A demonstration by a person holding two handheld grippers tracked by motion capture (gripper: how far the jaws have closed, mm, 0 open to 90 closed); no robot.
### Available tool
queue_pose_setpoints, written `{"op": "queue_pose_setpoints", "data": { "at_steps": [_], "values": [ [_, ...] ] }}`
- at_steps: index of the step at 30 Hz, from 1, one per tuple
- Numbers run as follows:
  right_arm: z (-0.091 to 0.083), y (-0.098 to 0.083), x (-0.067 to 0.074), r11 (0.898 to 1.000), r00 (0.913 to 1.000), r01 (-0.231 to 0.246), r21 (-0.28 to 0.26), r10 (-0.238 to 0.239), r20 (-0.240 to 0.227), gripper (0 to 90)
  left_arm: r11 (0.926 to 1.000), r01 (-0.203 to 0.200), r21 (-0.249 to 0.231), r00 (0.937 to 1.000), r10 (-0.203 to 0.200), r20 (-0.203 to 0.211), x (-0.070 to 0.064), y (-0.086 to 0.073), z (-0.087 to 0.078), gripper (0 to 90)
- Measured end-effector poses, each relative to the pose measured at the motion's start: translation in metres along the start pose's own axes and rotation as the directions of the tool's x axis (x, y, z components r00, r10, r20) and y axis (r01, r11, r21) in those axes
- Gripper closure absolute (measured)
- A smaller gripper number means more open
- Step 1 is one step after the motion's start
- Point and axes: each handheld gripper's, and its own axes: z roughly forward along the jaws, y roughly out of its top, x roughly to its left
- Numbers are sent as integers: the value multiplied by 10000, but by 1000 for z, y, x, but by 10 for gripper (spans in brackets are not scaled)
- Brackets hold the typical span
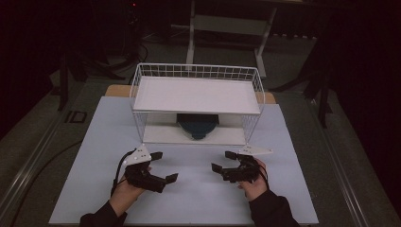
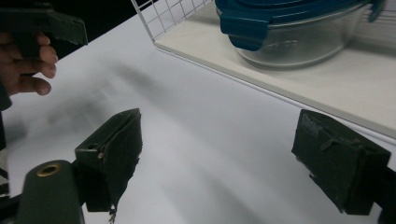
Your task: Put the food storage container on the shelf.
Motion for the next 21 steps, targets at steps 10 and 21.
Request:
{"op": "queue_pose_setpoints", "data": {
  "at_steps": [10, 21],
  "values": [
    [-34, -13, 4, 9995, 9988, 190, -235, -179, 458, 156, 9998, -90, 173, 9999, 92, -65, -2, -5, -16, 4],
    [-53, -32, 1, 9999, 9985, -22, -102, 27, 555, 157, 9996, -85, 281, 9998, 90, -156, -4, -14, -28, 4]
  ]
}}
